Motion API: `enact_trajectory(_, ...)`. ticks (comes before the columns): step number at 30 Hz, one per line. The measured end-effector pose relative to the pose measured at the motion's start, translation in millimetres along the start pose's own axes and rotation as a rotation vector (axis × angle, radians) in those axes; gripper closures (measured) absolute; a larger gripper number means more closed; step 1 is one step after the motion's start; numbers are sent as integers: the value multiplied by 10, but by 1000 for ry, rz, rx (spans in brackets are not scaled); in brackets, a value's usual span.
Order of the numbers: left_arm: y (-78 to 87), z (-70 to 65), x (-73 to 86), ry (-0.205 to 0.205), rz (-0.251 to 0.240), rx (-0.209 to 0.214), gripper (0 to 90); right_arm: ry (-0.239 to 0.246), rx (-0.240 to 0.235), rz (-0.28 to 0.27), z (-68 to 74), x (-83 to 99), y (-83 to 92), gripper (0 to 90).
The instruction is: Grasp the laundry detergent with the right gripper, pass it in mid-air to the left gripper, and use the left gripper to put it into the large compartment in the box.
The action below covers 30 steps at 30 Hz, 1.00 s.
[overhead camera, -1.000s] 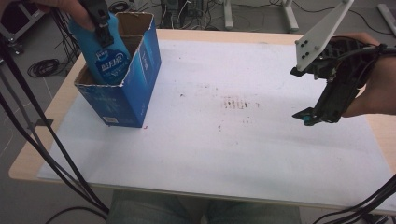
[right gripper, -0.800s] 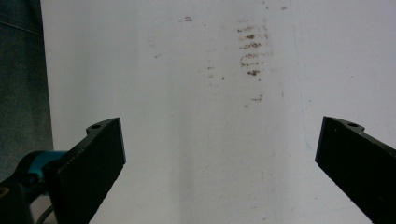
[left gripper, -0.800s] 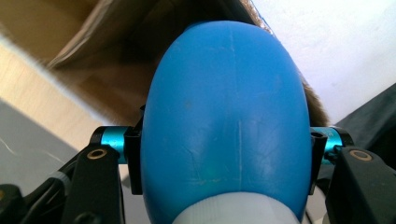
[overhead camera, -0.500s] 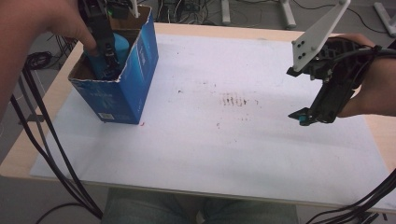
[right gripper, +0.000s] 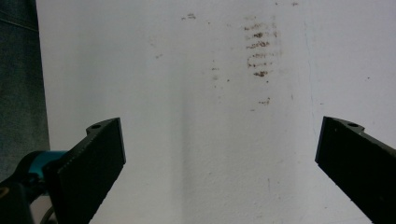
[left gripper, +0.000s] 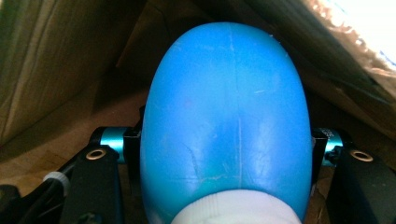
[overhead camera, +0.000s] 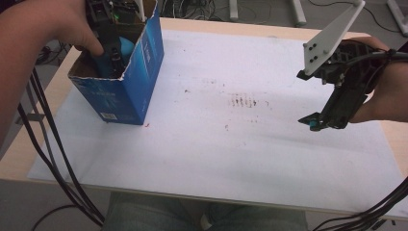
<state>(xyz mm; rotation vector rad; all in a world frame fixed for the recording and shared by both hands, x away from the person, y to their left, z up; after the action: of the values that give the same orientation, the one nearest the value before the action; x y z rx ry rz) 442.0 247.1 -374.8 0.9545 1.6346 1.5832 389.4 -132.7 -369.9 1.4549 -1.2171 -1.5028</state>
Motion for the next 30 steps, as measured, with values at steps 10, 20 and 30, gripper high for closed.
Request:
enact_trajectory(10,178,8,-18,25,-18,-24,298,-8,-1,-9,20,37,12,7)
enact_trajectory(20,504,-67,-13,44,-29,-58,254,-13,4,-22,35,76,65,7)
enact_trajectory(30,937,-323,-114,-30,-48,-117,165,-5,-8,-26,29,86,127,7)
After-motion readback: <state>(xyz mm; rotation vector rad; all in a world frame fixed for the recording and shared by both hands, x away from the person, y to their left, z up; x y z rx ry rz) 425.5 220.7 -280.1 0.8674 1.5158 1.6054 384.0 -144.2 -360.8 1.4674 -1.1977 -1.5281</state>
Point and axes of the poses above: each handheld gripper's, and its own axes: y roughly backward along the jaws, x roughly out of its underside, z roughly to its left, the point moved 8 cm from there along -y, roughly forward along the jaws, and after that the axes turned 7 degrees about -y, right-handed, at the moved point
